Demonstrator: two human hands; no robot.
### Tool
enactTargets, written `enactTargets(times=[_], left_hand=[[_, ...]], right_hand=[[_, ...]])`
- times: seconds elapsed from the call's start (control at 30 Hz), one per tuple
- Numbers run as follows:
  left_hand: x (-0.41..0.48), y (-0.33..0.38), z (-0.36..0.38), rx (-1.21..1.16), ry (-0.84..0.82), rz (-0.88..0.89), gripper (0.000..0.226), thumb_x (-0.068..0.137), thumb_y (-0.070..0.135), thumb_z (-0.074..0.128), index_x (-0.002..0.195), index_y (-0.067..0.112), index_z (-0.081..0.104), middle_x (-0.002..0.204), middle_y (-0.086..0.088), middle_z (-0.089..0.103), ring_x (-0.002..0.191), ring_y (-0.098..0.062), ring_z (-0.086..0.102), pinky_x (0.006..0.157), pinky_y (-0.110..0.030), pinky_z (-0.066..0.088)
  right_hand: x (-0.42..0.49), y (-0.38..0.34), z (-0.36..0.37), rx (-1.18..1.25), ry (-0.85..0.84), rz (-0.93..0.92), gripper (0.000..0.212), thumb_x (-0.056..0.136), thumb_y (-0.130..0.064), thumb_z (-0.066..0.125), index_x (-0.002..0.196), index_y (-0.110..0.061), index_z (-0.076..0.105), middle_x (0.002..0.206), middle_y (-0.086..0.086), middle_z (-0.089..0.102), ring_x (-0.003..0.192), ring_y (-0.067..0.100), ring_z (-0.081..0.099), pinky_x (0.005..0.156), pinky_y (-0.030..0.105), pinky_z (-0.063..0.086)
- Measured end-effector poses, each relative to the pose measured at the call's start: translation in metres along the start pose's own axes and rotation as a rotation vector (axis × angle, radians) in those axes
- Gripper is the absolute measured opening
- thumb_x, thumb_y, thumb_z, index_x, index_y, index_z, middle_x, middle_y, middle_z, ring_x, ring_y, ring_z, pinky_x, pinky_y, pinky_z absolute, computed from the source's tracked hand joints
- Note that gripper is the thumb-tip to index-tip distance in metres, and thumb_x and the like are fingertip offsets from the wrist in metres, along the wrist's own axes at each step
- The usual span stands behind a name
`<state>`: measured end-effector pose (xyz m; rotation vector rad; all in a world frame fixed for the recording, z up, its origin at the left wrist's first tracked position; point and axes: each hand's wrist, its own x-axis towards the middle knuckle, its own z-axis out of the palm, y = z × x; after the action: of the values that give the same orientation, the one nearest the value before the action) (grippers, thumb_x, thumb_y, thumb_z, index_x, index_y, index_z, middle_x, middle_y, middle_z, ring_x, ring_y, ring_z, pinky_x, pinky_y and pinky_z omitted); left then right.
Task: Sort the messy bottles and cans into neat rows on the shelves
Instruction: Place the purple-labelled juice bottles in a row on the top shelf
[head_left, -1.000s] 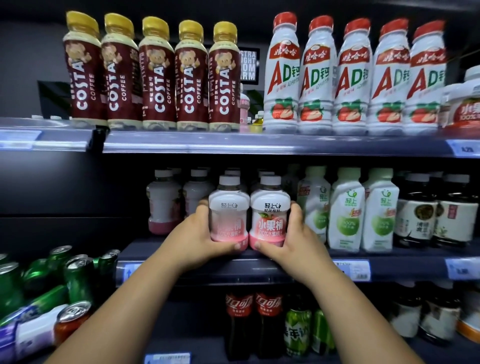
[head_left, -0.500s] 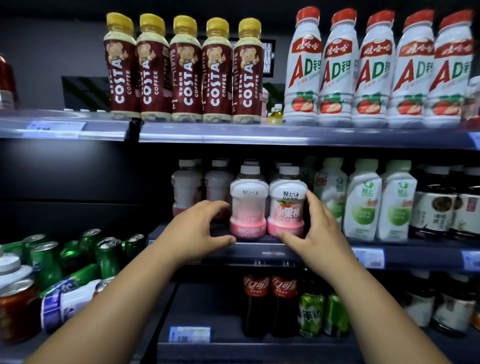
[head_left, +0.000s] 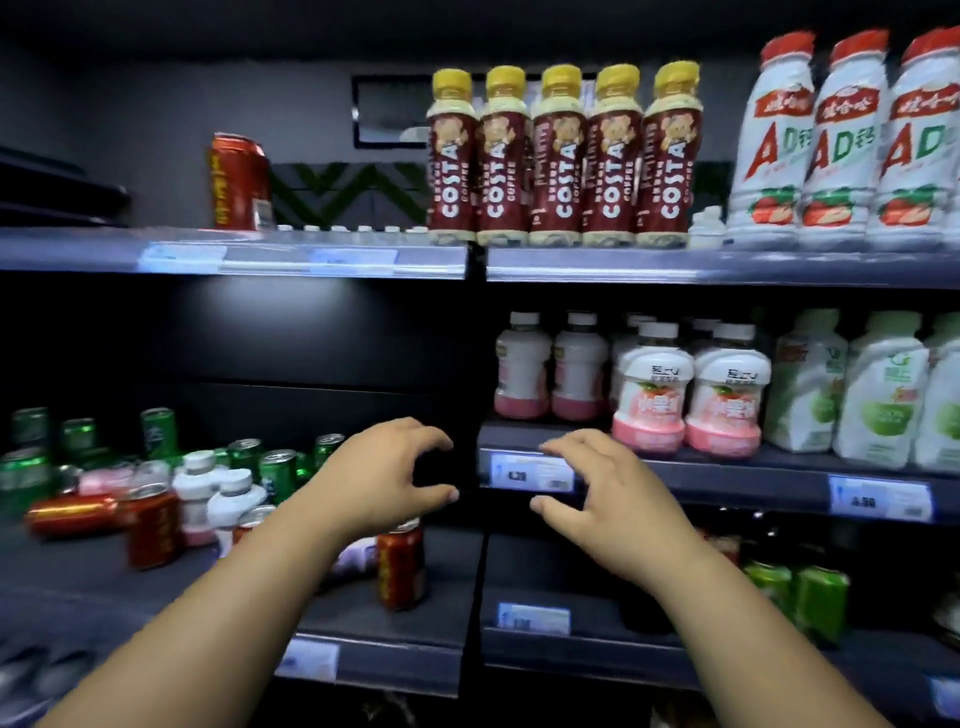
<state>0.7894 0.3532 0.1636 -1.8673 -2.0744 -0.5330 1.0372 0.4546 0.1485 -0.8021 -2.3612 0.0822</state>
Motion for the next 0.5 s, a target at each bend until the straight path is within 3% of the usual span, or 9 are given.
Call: enactTargets(times=[0.2, 0.37, 0.5], left_hand=[[-0.083, -0.089, -0.034, 0.07, -0.102, -0.111, 0.072, 0.069, 0.072, 0.047, 0.129, 0.032, 0.058, 0.121, 0.006, 0.063, 0.114, -0.016, 0.059, 0.093, -0.031, 0.048], [-0.141, -0.151, -0.033, 0.088, -0.169, -0.19, 0.057, 0.078, 0.062, 0.062, 0.129, 0.036, 0.056, 0.123, 0.008, 0.06, 0.112, -0.016, 0.058, 0.091, -0.033, 0.049], [-0.165, -0.182, -0.023, 0.032, -0.214, -0.207, 0.055, 0.081, 0.062, 0.062, 0.13, 0.037, 0.055, 0.128, 0.01, 0.057, 0.119, -0.012, 0.054, 0.093, -0.034, 0.049]], right_hand=[[0.017, -0.099, 0.056, 0.024, -0.163, 0.012, 0.068, 0.087, -0.054, 0.064, 0.147, -0.037, 0.038, 0.143, -0.011, 0.047, 0.131, 0.014, 0.048, 0.104, 0.032, 0.043], [0.013, -0.16, 0.111, 0.041, -0.264, 0.033, 0.066, 0.078, -0.059, 0.064, 0.137, -0.038, 0.046, 0.13, -0.011, 0.055, 0.12, 0.017, 0.056, 0.096, 0.036, 0.049], [0.009, -0.184, 0.142, 0.054, -0.33, 0.077, 0.064, 0.081, -0.06, 0.064, 0.139, -0.04, 0.044, 0.142, -0.014, 0.049, 0.129, 0.015, 0.051, 0.1, 0.036, 0.047]])
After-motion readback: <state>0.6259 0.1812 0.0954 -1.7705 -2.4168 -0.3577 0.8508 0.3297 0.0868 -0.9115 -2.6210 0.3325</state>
